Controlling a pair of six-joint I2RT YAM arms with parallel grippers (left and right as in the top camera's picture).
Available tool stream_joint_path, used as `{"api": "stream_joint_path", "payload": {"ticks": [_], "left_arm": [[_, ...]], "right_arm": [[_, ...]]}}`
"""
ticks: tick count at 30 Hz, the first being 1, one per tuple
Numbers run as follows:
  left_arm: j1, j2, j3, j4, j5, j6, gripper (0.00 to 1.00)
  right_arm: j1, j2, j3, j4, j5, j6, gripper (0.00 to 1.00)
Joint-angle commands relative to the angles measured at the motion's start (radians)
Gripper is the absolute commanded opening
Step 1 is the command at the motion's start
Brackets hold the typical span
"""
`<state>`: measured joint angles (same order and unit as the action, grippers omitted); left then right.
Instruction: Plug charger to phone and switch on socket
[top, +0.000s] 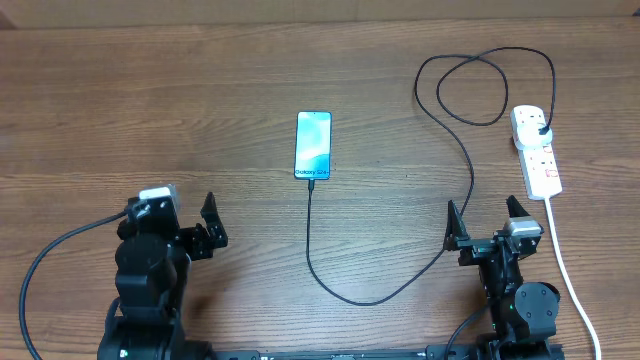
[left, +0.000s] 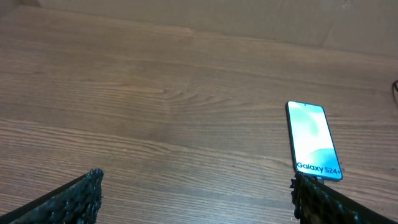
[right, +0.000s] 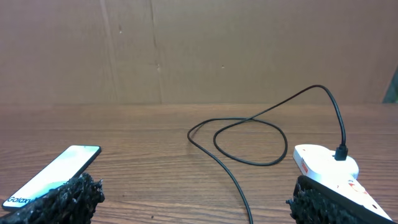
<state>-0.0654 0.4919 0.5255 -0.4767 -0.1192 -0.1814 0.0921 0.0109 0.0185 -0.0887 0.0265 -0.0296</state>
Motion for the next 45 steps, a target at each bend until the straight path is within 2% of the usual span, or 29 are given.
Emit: {"api": "stream_joint_path", "payload": {"ticks": [1,11,22,34,40,45], "left_arm": [[0.002,-0.037,-0.029,0.011,0.012,-0.006,0.99],[0.002,-0.149,-0.142,0.130,0.008,-0.006,1.00],[0.041,-0.359,-0.332,0.282,0.008,-0.006,1.00],[0.047,-0.489,-0.521,0.535,0.005,-0.006,0.99],[0.046,-0.489,-0.521,0.522,-0.026,0.019,1.00],[0.045,-0.489,-0.521,0.410,-0.008,0.073,0.99]], "right_arm": [[-0.003,-0.008,-0.011,0.007,0.006,0.003,1.00],[-0.003,-0.008,-0.011,0.007,0.006,0.003,1.00],[-0.003,-0.008,-0.011,0.007,0.006,0.002,1.00],[-0.003,-0.008,-0.011,0.007,0.006,0.003,1.00],[-0.003,-0.008,-0.011,0.007,0.006,0.003,1.00],[-0.003,-0.008,-0.011,0.007,0.006,0.003,1.00]]}}
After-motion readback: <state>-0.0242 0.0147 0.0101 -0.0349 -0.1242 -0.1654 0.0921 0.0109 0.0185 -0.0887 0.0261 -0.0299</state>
